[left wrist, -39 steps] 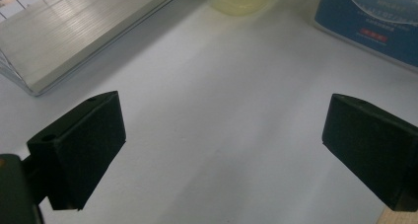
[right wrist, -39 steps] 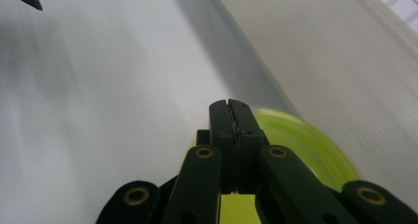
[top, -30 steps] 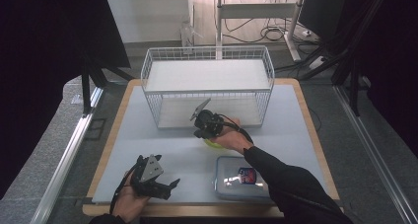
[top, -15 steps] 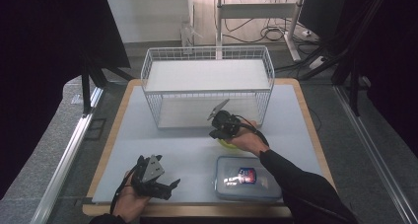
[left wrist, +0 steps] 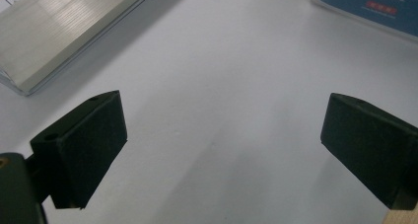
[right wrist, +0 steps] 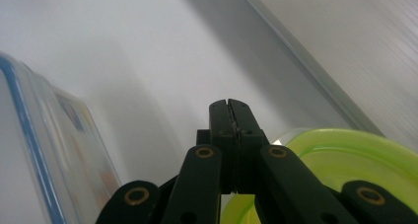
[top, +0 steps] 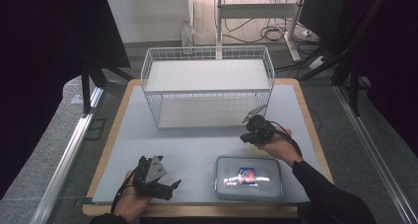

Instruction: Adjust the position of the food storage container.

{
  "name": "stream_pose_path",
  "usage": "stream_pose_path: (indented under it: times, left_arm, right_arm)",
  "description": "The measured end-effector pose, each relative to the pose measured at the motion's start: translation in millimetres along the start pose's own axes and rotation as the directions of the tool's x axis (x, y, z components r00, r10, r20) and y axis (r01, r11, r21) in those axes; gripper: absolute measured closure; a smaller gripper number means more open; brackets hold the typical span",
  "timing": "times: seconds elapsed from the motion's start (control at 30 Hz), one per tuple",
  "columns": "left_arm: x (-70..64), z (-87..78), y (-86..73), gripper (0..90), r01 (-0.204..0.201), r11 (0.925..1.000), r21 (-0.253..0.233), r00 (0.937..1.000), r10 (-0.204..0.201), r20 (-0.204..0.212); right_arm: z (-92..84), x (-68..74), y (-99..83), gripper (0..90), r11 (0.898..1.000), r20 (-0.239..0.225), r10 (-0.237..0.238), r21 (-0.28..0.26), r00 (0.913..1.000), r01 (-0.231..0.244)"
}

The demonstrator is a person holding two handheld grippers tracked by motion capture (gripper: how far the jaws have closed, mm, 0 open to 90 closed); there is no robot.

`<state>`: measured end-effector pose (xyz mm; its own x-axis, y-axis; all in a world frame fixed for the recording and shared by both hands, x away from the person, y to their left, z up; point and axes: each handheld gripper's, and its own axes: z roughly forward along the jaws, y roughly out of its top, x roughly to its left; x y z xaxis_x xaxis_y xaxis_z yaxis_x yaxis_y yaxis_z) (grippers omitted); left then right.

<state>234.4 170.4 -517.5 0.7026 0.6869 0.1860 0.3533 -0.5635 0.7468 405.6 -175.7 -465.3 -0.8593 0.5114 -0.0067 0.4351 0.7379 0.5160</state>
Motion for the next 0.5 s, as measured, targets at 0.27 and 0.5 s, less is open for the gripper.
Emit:
stream_pose_path:
  times: [0.27,0.5]
  left_arm:
    - [-1.0,2.0,0.7,3.8,0.004,1.0,0.005,0.9999,-0.004,0.011]
    - [-2.2,1.7,2.4,4.4,0.04,0.9992,0.004,0.9983,-0.04,0.041]
  right_arm:
    - [-17.4,-15.7,-27.5,90.0,0.998,0.047,0.063,-0.031,0.9969,-0.061]
    - [-45.5,4.4,-39.1,90.0,0.986,0.039,0.082,-0.148,0.9959,-0.075]
